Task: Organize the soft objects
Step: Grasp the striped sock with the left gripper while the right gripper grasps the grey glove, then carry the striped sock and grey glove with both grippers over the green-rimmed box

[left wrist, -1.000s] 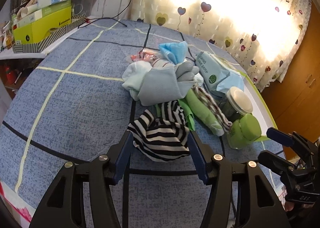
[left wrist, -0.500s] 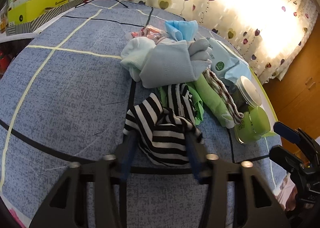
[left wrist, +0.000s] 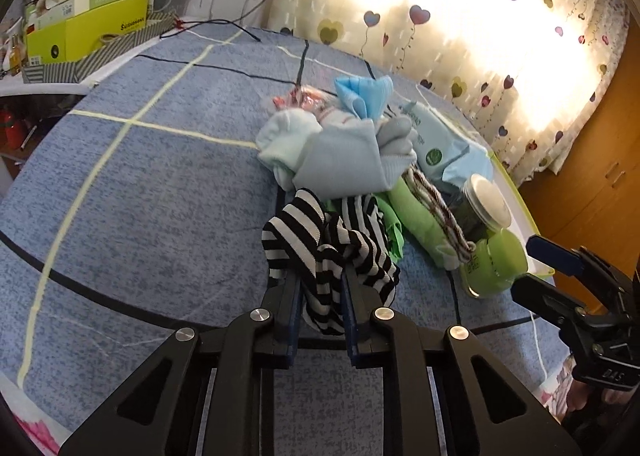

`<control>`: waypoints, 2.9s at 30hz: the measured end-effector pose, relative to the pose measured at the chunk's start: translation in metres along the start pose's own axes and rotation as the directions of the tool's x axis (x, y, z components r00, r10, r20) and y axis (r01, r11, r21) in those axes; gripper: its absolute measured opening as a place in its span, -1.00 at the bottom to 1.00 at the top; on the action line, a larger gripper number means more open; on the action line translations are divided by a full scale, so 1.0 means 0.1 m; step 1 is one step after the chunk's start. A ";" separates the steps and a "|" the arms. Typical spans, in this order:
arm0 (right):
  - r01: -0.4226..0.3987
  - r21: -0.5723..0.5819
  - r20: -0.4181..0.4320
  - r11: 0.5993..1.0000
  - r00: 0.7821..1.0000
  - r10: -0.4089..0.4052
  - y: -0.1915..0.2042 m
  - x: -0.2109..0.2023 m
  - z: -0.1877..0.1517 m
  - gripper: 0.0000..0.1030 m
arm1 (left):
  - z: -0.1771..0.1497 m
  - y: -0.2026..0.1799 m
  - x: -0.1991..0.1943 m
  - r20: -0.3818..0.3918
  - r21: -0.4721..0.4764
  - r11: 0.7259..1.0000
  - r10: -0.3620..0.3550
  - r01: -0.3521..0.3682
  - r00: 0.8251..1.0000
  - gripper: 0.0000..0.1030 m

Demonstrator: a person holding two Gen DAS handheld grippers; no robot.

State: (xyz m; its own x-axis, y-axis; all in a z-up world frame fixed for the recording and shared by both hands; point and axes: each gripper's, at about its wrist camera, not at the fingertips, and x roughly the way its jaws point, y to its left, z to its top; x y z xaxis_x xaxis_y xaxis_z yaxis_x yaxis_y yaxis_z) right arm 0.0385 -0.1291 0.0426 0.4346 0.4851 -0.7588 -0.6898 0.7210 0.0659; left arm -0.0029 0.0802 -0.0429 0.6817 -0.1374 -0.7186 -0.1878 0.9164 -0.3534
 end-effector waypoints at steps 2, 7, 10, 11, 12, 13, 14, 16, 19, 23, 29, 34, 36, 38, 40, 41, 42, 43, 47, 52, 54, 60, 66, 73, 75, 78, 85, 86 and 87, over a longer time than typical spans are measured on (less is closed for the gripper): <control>-0.005 -0.017 0.004 1.000 1.000 0.005 0.04 0.03 0.06 0.31 | 0.02 0.03 -0.03 0.009 -0.007 1.000 -0.001 0.001 1.000 -0.64; -0.027 -0.036 0.011 0.999 1.000 0.027 0.11 0.19 0.26 0.32 | 0.08 0.12 -0.06 0.028 -0.029 1.000 0.004 -0.004 1.000 -0.64; -0.046 -0.033 0.006 0.998 0.999 0.046 0.14 0.34 0.41 0.32 | 0.09 0.19 -0.07 0.032 -0.041 0.999 0.004 -0.002 0.999 -0.64; -0.052 -0.032 0.004 0.998 0.999 0.052 0.16 0.38 0.45 0.32 | 0.09 0.21 -0.07 0.033 -0.043 0.999 0.004 -0.002 0.999 -0.64; -0.060 -0.027 -0.001 0.998 0.998 0.060 0.16 0.44 0.50 0.32 | 0.10 0.24 -0.06 0.033 -0.047 0.999 0.003 -0.001 0.999 -0.64; -0.065 -0.020 -0.008 0.998 0.998 0.065 0.17 0.50 0.54 0.32 | 0.10 0.26 -0.06 0.033 -0.049 0.999 0.002 -0.001 0.999 -0.64; -0.070 -0.014 -0.015 0.997 0.997 0.070 0.17 0.56 0.58 0.32 | 0.11 0.28 -0.06 0.034 -0.049 0.999 0.004 -0.002 0.999 -0.64; -0.080 -0.002 -0.027 0.997 0.996 0.080 0.18 0.67 0.63 0.32 | 0.12 0.31 -0.05 0.038 -0.044 0.999 0.013 -0.012 0.999 -0.64; -0.091 0.014 -0.046 0.996 0.995 0.092 0.18 0.83 0.70 0.32 | 0.14 0.35 -0.02 0.030 -0.043 0.999 0.010 -0.009 0.999 -0.64; -0.093 0.036 -0.061 0.995 0.994 0.095 0.17 0.98 0.78 0.32 | 0.17 0.39 0.03 0.026 -0.045 0.999 0.002 -0.001 1.000 -0.64; -0.104 0.040 -0.081 0.994 0.991 0.107 0.20 1.16 0.87 0.19 | 0.22 0.46 0.08 0.029 -0.062 0.998 0.007 -0.005 1.000 -0.64; -0.104 0.036 -0.078 0.994 0.991 0.107 0.22 1.18 0.86 -0.38 | 0.23 0.46 0.08 0.026 -0.064 0.998 0.009 -0.007 1.000 -0.64; -0.110 0.038 -0.068 0.993 0.991 0.113 0.21 1.15 0.85 -0.42 | 0.23 0.46 0.08 0.026 -0.064 0.998 0.011 -0.009 1.000 -0.64; -0.113 0.039 -0.054 0.993 0.992 0.115 0.20 1.08 0.84 -0.44 | 0.23 0.45 0.07 0.031 -0.061 0.998 0.012 -0.010 0.999 -0.64; -0.117 0.042 -0.038 0.992 0.992 0.118 0.19 1.00 0.84 -0.44 | 0.24 0.42 0.03 0.039 -0.052 0.999 0.016 -0.014 0.999 -0.64; -0.120 0.043 -0.027 0.992 0.992 0.121 0.18 0.96 0.84 -0.45 | 0.24 0.40 0.01 0.043 -0.047 0.999 0.018 -0.016 0.999 -0.64; -0.122 0.046 -0.013 0.992 0.992 0.122 0.16 0.90 0.84 -0.45 | 0.24 0.37 -0.01 0.048 -0.042 0.999 0.020 -0.018 0.999 -0.64; -0.125 0.050 -0.002 0.991 0.992 0.125 0.14 0.85 0.83 -0.45 | 0.25 0.35 -0.03 0.053 -0.035 0.999 0.022 -0.020 0.998 -0.64; -0.137 0.070 0.045 0.988 0.990 0.134 0.03 0.65 0.80 -0.45 | 0.28 0.20 -0.10 0.068 -0.012 1.000 0.029 -0.028 0.997 -0.64; -0.151 0.102 0.103 0.983 0.985 0.141 -0.15 0.40 0.77 -0.45 | 0.33 -0.04 -0.14 0.079 0.027 0.999 0.028 -0.030 0.996 -0.64; -0.150 0.115 0.126 0.982 0.983 0.135 -0.24 0.30 0.74 -0.45 | 0.34 -0.13 -0.14 0.083 0.041 0.999 0.024 -0.027 0.996 -0.64; -0.140 0.153 0.190 0.978 0.976 0.109 -0.51 -0.02 0.65 -0.45 | 0.42 -0.48 -0.16 0.096 0.104 0.995 -0.003 -0.008 0.995 -0.64; -0.105 0.215 0.246 0.971 0.968 0.050 -0.90 -0.34 0.51 -0.45 | 0.54 -0.87 -0.13 0.106 0.175 0.984 -0.037 0.018 0.994 -0.64; -0.055 0.309 0.267 0.950 0.963 -0.031 -1.38 -0.59 0.31 -0.45 | 0.66 -1.35 -0.08 0.106 0.258 0.964 -0.096 0.066 0.990 -0.64; -0.042 0.334 0.263 0.941 0.964 -0.050 -1.50 -0.62 0.24 -0.45 | 0.68 -1.50 -0.04 0.100 0.284 0.955 -0.113 0.081 0.989 -0.64; -0.024 0.372 0.251 0.928 0.965 -0.075 -1.68 -0.64 0.12 -0.45 | 0.69 -1.69 0.04 0.080 0.317 0.943 -0.129 0.098 0.988 -0.64; 0.023 0.453 0.189 0.891 0.974 -0.121 -2.07 -0.53 -0.14 -0.45 | 0.63 -2.09 0.27 0.007 0.384 0.912 -0.158 0.143 0.987 -0.64; 0.029 0.462 0.178 0.887 0.976 -0.125 -2.11 -0.50 -0.18 -0.44 | 0.62 -2.13 0.29 -0.001 0.391 0.908 -0.161 0.148 0.987 -0.64; 0.037 0.471 0.165 0.881 0.978 -0.129 -2.16 -0.46 -0.22 -0.44 | 0.60 -2.20 0.33 -0.013 0.401 0.903 -0.163 0.155 0.987 -0.64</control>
State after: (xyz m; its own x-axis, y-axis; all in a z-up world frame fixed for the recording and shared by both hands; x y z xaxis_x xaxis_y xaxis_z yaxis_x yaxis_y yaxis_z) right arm 0.1550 -0.3185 0.0488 0.6096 0.4624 -0.6439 -0.3191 0.8867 0.3347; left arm 0.1037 -0.1029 0.0468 0.6940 -0.2899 -0.6590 0.2197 0.9570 -0.1897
